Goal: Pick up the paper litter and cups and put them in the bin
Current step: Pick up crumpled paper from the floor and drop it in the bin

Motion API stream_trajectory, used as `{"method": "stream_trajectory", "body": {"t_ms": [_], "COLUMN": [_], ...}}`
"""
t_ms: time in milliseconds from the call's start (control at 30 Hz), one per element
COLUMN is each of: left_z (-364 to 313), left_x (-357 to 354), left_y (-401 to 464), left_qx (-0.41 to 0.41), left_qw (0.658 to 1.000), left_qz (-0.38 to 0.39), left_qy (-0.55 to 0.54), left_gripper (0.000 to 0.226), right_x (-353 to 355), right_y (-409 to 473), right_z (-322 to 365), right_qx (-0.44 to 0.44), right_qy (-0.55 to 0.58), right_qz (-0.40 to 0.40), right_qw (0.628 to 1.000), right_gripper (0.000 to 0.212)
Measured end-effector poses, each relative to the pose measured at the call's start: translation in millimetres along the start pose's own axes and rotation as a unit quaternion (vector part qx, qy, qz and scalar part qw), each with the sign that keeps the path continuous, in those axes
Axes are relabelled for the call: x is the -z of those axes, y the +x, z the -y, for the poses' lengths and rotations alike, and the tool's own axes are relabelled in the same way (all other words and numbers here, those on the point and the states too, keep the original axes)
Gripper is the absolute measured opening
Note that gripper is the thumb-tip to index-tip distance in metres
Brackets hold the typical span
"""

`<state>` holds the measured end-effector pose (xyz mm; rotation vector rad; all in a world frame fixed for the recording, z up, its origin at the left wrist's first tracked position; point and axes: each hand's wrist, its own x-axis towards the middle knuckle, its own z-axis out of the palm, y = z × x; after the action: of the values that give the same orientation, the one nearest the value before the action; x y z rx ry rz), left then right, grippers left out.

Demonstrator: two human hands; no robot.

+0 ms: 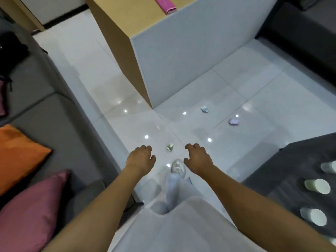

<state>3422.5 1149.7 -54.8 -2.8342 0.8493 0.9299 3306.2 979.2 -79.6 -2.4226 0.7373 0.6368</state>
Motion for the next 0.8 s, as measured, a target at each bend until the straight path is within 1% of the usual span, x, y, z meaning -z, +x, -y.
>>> {"method": "stream_trajectory", "body": {"t_ms": [100, 167, 233, 333, 433, 567, 667, 733, 800], "left_z": [-2.8, -5.4, -6.9, -4.4, 0.4, 11.2, 14.2, 15.5, 14.9], "left_x": [19.7, 41.0, 48.8, 66.2, 84.3, 107.6, 125.4, 130.9, 130.7], "left_y": [34.3, 81.3, 92.7, 139.6, 183.7, 238.7, 277.2, 296.0, 309.3], "left_qx": [-0.011, -0.036, -0.049, -0.090, -0.129, -0.194, -0.260, -0.287, -0.303], "left_qw": [1.000, 0.999, 0.998, 0.994, 0.987, 0.970, 0.947, 0.935, 0.925], "left_qz": [0.014, 0.027, 0.035, 0.050, 0.075, 0.102, 0.106, 0.112, 0.127], "left_qy": [0.011, 0.021, 0.025, 0.044, 0.064, 0.105, 0.155, 0.178, 0.189], "left_gripper": [0.040, 0.040, 0.039, 0.038, 0.037, 0.035, 0.036, 0.037, 0.036], "right_x": [16.3, 34.9, 42.9, 47.8, 46.8, 39.1, 33.3, 27.0, 18.0], "right_y": [28.3, 67.9, 75.5, 105.1, 126.4, 145.8, 159.5, 168.5, 177.0], "right_z": [7.8, 10.3, 14.0, 17.6, 22.9, 39.9, 57.6, 67.9, 74.7], "right_qx": [-0.019, -0.052, -0.063, -0.111, -0.175, -0.278, -0.348, -0.380, -0.401], "right_qy": [0.020, 0.033, 0.043, 0.082, 0.128, 0.218, 0.305, 0.346, 0.370], "right_qz": [0.010, 0.003, 0.000, -0.004, -0.007, -0.027, -0.062, -0.080, -0.091], "right_qw": [1.000, 0.998, 0.997, 0.990, 0.976, 0.935, 0.885, 0.854, 0.833], "right_gripper": [0.047, 0.047, 0.048, 0.048, 0.050, 0.052, 0.052, 0.052, 0.051]}}
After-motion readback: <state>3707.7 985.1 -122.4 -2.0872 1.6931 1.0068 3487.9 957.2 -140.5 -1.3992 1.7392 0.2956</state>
